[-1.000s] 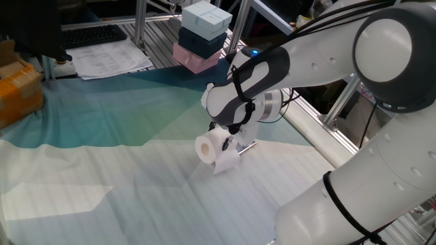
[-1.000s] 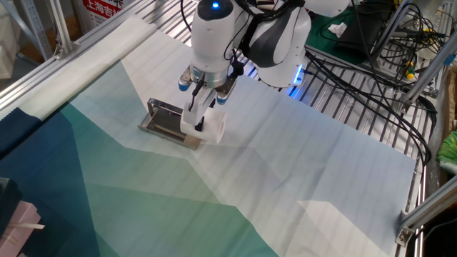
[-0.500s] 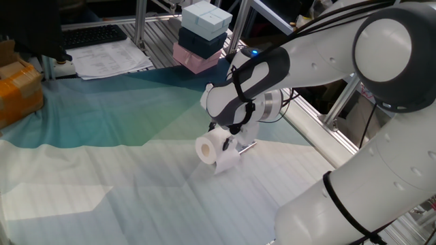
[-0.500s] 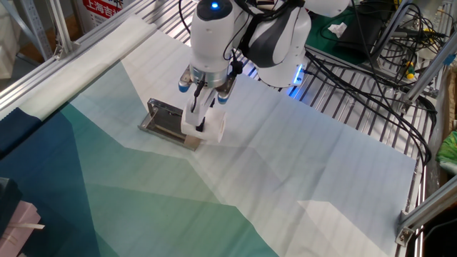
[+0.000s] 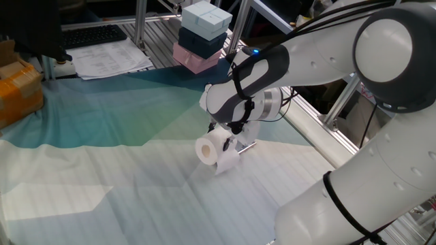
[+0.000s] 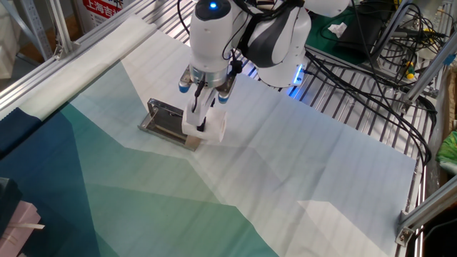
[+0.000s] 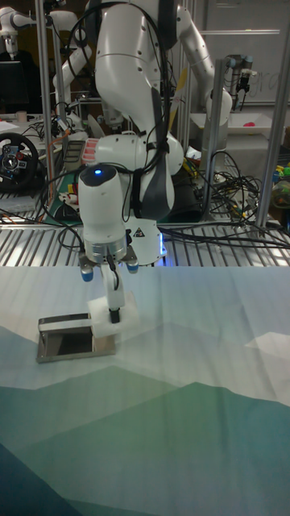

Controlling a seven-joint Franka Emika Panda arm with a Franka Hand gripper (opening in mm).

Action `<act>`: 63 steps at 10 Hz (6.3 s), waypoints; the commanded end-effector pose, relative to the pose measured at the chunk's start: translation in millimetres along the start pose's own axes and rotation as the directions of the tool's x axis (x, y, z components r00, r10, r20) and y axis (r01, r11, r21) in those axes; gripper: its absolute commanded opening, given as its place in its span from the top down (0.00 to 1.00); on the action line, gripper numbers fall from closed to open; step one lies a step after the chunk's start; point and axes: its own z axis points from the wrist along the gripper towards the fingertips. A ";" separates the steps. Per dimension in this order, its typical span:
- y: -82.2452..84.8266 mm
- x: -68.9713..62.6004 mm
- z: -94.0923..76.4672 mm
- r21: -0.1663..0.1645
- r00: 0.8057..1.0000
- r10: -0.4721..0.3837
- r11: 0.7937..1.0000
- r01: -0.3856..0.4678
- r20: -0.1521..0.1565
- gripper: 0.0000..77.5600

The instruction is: Put the toilet paper on its holder

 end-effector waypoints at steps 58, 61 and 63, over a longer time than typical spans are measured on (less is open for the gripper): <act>11.3 -32.0 0.6 -0.014 0.995 0.097 0.995 -0.096 0.032 0.98; 12.5 -34.5 0.9 -0.009 0.994 0.101 0.995 -0.101 0.037 0.98; 12.5 -34.5 0.9 -0.012 0.994 0.104 0.995 -0.103 0.035 0.98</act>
